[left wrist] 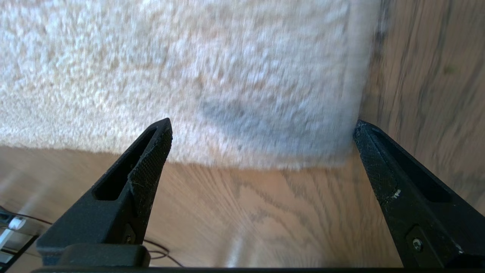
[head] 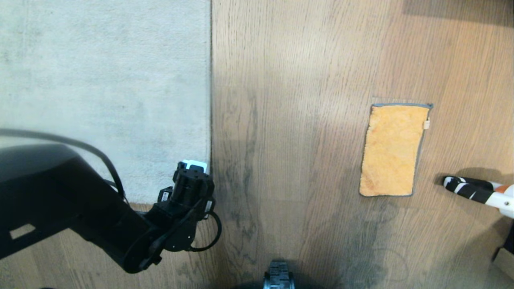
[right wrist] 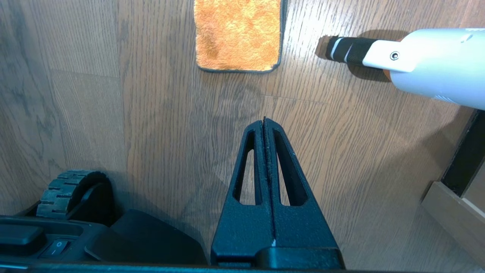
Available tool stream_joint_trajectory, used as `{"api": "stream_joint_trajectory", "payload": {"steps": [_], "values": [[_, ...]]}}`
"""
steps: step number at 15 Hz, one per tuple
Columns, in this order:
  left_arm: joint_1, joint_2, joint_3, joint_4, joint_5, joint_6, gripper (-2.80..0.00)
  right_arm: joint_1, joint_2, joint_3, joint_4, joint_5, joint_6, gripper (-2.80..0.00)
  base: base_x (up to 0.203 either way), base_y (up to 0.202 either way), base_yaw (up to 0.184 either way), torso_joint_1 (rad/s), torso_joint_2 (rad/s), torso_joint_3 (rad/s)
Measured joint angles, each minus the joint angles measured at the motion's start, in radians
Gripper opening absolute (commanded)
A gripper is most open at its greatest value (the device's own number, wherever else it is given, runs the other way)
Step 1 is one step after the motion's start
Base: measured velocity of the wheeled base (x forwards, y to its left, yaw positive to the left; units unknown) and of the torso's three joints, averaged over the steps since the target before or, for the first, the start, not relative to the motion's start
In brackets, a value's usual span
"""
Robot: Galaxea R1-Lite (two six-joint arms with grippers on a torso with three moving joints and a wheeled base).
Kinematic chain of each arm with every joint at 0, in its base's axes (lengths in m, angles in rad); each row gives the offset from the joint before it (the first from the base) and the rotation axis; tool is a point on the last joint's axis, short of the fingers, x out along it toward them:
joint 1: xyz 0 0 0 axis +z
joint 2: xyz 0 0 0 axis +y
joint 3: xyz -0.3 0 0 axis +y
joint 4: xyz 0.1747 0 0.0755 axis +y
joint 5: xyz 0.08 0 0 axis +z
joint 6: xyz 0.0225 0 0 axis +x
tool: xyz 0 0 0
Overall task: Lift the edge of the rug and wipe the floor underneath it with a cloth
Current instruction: Pick up the rag
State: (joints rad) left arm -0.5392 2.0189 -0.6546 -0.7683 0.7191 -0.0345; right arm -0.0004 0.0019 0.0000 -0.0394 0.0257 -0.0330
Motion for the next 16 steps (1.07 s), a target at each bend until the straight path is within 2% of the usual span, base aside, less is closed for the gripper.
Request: {"api": "stream_joint_trajectory", "payload": {"steps": [5,9,16], "values": [[0.003,0.023,-0.023,0.002,0.023,0.003,0.00,0.000,0.000,0.000,0.000,-0.001,0.000,-2.80,0.000,0.000,0.000,0.000,0.00,0.000],[0.017,0.026,-0.022,-0.002,0.083,0.056,0.00,0.000,0.000,0.000,0.000,0.000,0.000,-2.80,0.000,0.000,0.000,0.000,0.00,0.000],[0.044,0.026,-0.022,0.001,0.108,0.133,0.00,0.000,0.000,0.000,0.000,0.000,0.000,-2.80,0.000,0.000,0.000,0.000,0.00,0.000]]}}
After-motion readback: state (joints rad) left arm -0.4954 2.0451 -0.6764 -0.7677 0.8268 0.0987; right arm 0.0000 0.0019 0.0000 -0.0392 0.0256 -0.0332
